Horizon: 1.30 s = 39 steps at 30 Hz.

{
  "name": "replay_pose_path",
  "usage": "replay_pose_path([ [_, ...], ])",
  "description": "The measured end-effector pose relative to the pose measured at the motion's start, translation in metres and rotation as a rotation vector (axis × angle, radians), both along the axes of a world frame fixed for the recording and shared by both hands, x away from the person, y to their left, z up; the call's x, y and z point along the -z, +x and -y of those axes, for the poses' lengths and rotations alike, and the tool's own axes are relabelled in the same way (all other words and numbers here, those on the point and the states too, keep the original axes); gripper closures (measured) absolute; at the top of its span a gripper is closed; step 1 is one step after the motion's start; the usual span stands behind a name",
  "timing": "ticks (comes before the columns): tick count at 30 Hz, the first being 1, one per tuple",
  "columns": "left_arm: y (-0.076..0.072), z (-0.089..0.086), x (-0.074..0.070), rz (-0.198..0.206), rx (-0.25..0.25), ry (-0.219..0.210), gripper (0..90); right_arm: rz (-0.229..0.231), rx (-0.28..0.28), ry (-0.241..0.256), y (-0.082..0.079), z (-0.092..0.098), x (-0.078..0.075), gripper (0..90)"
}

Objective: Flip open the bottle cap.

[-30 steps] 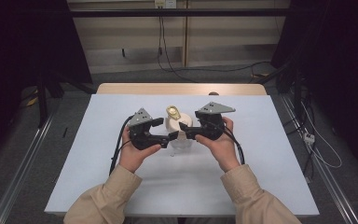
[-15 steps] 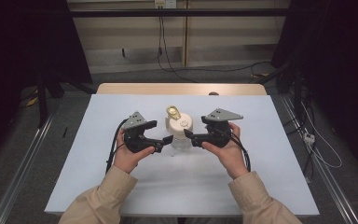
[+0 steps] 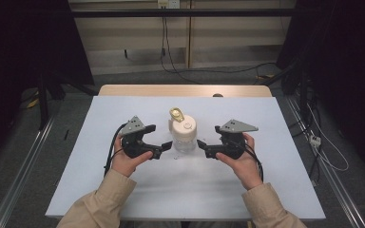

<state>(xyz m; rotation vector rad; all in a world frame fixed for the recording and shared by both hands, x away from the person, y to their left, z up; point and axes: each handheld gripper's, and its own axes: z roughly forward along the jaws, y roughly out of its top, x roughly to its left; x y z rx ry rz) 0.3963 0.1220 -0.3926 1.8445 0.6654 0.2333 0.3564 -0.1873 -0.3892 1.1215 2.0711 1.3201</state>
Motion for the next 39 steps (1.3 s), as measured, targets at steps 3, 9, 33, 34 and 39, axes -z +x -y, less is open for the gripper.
replay_pose_path([
  [3, 0.000, -0.004, 0.002, 0.008, -0.013, 0.005, 5.6, -0.003, 0.001, -0.001, -0.003, 0.003, 0.003, 14.8],
  [9, -0.003, -0.012, 0.005, 0.013, -0.015, 0.018, 5.6, -0.004, -0.001, -0.010, -0.011, 0.008, 0.010, 13.9],
  [33, -0.021, -0.048, 0.016, 0.030, -0.012, 0.042, 5.7, -0.007, 0.039, -0.004, -0.035, 0.039, 0.038, 13.8],
  [34, -0.022, -0.050, 0.017, 0.028, -0.011, 0.045, 5.7, -0.012, 0.035, -0.003, -0.035, 0.039, 0.040, 13.8],
  [39, -0.024, -0.054, 0.019, 0.037, 0.000, 0.069, 5.7, -0.026, 0.031, 0.004, -0.040, 0.043, 0.045, 12.8],
])
